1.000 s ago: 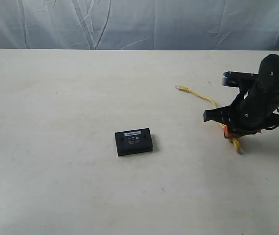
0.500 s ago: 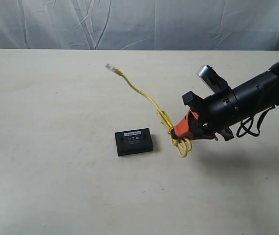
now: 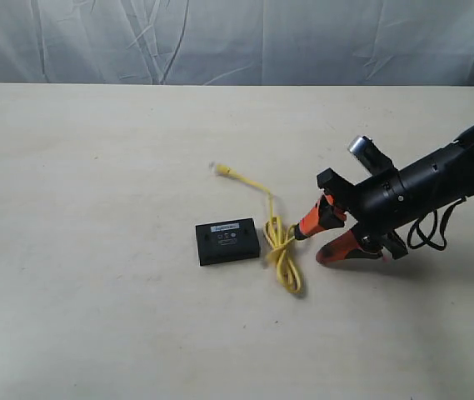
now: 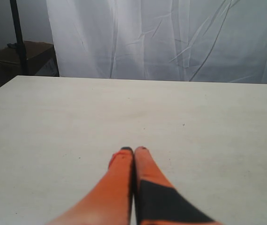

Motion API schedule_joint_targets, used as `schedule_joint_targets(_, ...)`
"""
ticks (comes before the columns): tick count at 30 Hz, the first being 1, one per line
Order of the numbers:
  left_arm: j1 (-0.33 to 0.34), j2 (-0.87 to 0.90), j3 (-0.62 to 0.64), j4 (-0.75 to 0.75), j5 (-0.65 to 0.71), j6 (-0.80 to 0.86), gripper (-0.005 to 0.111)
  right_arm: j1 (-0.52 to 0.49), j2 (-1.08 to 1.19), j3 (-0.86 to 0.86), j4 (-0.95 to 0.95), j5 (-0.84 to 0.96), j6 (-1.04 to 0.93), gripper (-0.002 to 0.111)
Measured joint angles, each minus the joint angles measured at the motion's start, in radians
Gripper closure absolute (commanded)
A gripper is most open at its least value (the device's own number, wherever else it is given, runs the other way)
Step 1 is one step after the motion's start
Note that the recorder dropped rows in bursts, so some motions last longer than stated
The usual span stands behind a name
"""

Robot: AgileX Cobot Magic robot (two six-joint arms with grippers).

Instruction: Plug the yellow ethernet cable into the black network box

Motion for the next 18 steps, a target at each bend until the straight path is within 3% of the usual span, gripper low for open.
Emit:
schedule_joint_targets(8,0.000,0.000,0.000,0.000,0.000,0.000,0.107,-0.008,-0.016,-0.014,-0.068,-0.059,0.077,0.055)
schedule_joint_targets(12,0.000,0.000,0.000,0.000,0.000,0.000,0.107,0.000,-0.134,-0.014,-0.083,-0.089,0.081,0.055)
schedule_joint_targets(15,0.000,0.000,0.000,0.000,0.000,0.000,0.107,0.102,-0.282,-0.019,-0.196,-0.176,0.169,0.055)
schedule_joint_targets(18,0.000,0.000,0.000,0.000,0.000,0.000,0.107,0.342,-0.365,-0.020,-0.565,-0.312,0.471,0.055)
